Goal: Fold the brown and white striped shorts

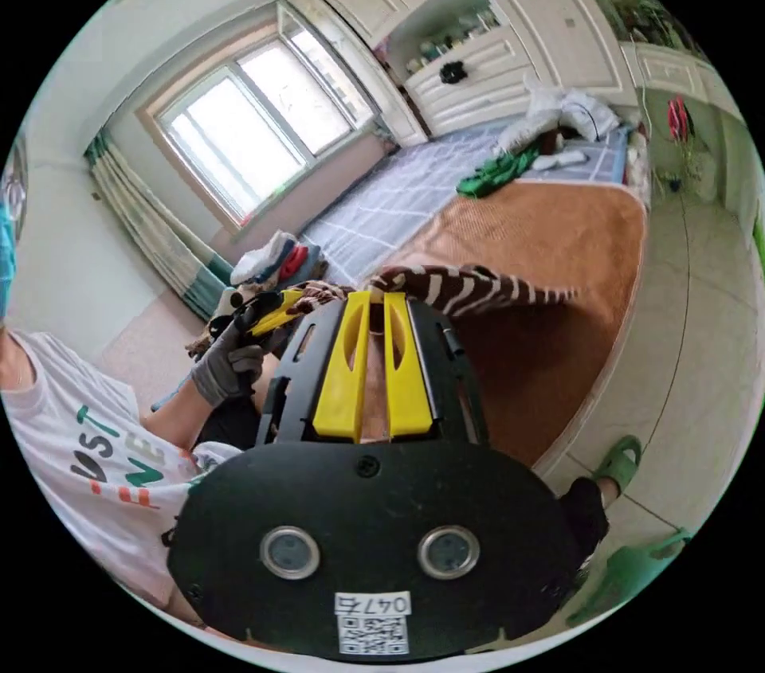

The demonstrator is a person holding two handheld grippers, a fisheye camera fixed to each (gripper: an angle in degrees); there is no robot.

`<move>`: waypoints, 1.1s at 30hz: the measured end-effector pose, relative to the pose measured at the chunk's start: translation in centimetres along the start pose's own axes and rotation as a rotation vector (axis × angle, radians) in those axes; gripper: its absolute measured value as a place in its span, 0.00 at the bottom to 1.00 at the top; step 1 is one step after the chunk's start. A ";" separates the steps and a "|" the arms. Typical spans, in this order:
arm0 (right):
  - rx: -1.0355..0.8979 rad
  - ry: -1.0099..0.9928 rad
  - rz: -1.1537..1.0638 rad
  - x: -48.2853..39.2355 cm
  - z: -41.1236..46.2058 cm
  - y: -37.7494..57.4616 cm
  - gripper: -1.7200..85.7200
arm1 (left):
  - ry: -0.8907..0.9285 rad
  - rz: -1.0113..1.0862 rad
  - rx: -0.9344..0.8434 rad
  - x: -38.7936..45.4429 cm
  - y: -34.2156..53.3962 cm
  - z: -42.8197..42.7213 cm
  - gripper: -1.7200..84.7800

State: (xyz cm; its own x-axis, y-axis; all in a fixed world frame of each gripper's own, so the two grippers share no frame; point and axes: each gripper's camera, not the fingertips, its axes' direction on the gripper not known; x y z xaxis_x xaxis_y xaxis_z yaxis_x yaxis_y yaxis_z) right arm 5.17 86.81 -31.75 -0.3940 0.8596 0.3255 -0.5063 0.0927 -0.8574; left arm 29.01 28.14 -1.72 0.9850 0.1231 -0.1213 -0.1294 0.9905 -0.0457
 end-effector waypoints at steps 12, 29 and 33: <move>0.130 0.104 -0.107 -6.8 -0.8 -12.1 0.02 | -0.243 0.397 0.006 18.4 -15.5 -3.5 0.06; -0.459 0.228 0.260 2.9 23.2 3.1 0.02 | -0.390 -0.305 -0.420 -12.7 -7.4 6.0 0.07; -0.468 0.179 0.314 3.5 23.3 5.0 0.02 | -0.328 -0.356 -0.376 -12.7 -4.7 5.1 0.08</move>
State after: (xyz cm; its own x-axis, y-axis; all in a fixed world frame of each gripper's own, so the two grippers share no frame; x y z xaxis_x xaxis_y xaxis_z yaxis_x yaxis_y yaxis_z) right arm -16.61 78.59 -25.63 -0.3145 0.9492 -0.0099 0.0223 -0.0031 -0.9997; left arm 17.66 22.19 5.06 0.9515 -0.1399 0.2742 0.2411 0.8924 -0.3815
